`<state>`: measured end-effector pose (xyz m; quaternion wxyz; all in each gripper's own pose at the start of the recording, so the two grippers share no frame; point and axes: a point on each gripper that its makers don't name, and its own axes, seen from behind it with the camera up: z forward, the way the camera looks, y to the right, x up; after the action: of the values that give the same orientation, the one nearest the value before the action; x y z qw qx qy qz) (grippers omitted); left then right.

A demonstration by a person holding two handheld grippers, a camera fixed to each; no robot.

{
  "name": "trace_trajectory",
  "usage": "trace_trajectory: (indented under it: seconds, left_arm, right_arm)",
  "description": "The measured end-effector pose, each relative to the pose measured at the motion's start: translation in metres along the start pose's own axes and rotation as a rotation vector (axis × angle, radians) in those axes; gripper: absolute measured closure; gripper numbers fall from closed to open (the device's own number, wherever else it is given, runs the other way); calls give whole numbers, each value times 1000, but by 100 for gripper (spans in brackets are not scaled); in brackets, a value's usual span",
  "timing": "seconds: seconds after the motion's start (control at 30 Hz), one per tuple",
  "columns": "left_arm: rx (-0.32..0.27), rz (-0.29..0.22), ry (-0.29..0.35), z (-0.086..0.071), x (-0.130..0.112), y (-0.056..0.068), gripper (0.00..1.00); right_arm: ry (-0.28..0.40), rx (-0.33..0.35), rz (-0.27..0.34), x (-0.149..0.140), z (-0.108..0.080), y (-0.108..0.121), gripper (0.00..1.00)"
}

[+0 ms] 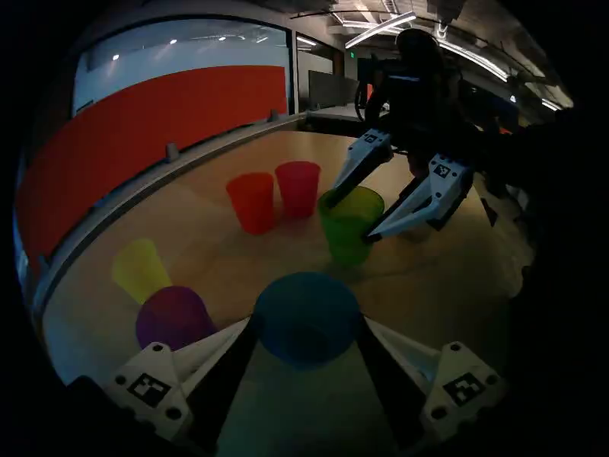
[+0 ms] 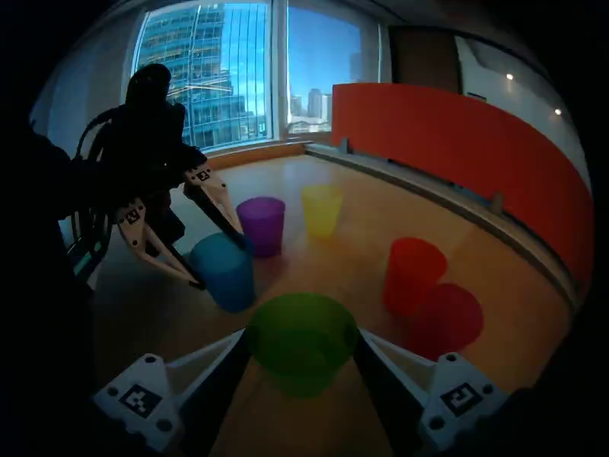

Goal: Pour water

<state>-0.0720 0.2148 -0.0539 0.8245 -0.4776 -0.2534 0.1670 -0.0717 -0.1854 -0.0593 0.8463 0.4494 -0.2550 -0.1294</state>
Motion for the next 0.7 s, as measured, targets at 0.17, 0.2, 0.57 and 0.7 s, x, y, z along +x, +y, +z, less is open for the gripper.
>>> trace_trajectory:
  seconds: [0.17, 0.2, 0.57, 0.7]
  left_arm:
    - [1, -5, -5, -1, -4, -1, 11]
    - [2, -5, -6, -1, -4, -1, 11]
    - [10, -6, -13, -4, -11, 2, 11]
    - [6, -14, -18, -5, -14, 6, 10]
  right_arm:
    - [-12, -5, -3, -7, 0, 1, 9]
    - [-13, -6, -2, -8, 0, 1, 9]
    - [-14, -14, 10, -12, -2, 0, 7]
    - [-12, -16, 14, -14, -3, -1, 6]
